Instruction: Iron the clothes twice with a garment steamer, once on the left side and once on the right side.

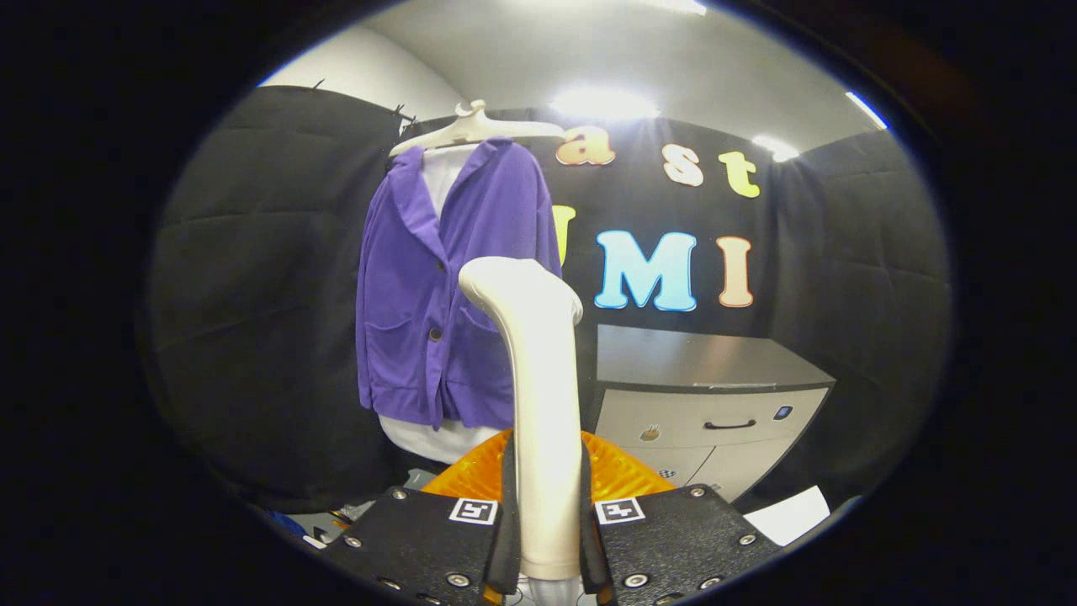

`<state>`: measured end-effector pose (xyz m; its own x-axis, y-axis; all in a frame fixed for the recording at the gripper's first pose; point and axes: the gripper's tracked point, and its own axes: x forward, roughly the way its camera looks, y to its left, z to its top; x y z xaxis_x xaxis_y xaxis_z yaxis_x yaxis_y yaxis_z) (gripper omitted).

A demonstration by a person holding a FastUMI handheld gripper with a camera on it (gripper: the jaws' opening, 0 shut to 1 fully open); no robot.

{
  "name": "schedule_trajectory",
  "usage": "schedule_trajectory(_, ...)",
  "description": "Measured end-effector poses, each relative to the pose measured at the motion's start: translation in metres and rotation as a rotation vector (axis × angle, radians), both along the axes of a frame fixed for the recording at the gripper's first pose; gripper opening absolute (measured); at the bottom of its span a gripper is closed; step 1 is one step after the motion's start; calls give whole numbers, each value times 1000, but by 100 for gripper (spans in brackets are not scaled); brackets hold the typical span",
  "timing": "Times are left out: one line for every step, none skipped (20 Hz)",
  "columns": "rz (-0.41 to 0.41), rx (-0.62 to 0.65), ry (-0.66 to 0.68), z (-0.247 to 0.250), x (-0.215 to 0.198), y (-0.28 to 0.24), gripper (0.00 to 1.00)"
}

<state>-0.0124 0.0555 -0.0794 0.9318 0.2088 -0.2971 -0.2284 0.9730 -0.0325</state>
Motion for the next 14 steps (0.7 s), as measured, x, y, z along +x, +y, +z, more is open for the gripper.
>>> schedule_trajectory(0,10,-21,10,1,-6,28)
schedule_trajectory(-3,21,-40,18,2,-11,28)
schedule_trajectory(-7,32,-58,26,2,-16,28)
schedule_trajectory(-11,46,-74,33,2,-21,28)
schedule_trajectory(-10,59,-91,40,2,-24,28)
schedule_trajectory(-9,68,-108,47,4,-25,28)
schedule_trajectory(-11,70,-126,55,6,-27,28)
schedule_trajectory(-14,73,-140,61,8,-29,28)
schedule_trajectory(-17,85,-152,67,10,-30,28)
schedule_trajectory(-28,96,-164,73,13,-31,28)
schedule_trajectory(-43,99,-181,79,16,-33,28)
schedule_trajectory(-61,96,-191,82,20,-34,28)
schedule_trajectory(-75,96,-193,84,23,-36,28)
schedule_trajectory(-83,97,-195,85,24,-35,27)
